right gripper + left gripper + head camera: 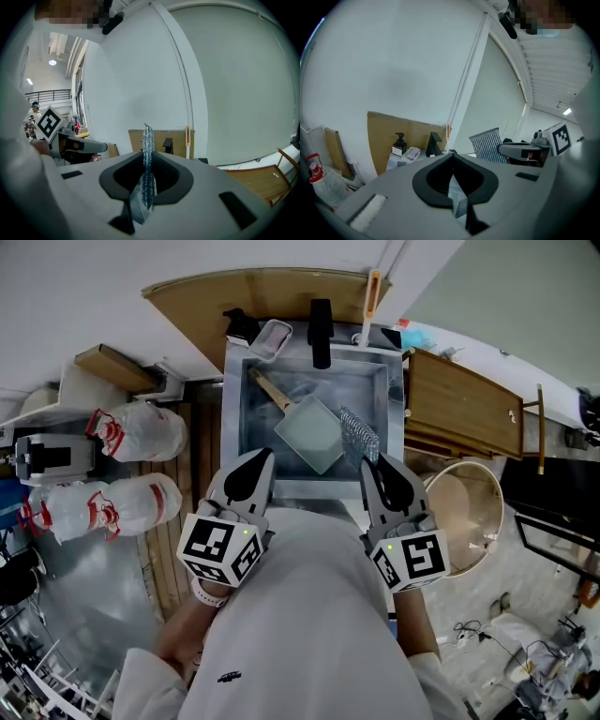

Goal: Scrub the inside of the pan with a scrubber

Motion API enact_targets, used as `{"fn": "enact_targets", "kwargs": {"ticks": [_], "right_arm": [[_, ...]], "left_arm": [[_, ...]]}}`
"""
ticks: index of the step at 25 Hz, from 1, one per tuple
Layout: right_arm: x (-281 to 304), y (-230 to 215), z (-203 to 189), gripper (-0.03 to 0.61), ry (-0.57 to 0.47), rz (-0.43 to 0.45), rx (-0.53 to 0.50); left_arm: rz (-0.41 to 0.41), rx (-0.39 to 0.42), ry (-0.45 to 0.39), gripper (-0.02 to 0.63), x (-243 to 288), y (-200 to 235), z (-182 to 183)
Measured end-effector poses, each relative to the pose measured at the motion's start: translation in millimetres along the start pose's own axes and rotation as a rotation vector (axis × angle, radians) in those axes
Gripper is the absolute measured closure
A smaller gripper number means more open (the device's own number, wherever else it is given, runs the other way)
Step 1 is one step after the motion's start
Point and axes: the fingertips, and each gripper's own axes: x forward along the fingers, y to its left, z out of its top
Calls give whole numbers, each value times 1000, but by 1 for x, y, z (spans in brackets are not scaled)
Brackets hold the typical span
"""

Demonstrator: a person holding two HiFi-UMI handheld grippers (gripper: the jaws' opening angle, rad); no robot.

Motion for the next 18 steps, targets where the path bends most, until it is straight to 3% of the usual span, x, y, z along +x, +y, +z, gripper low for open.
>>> {"fn": "enact_targets", "kwargs": {"ticks": [18], "right_arm": [[9,13,2,532,4,-41,10]], "left_arm": [[-25,-10,4,609,2,18,4]]}}
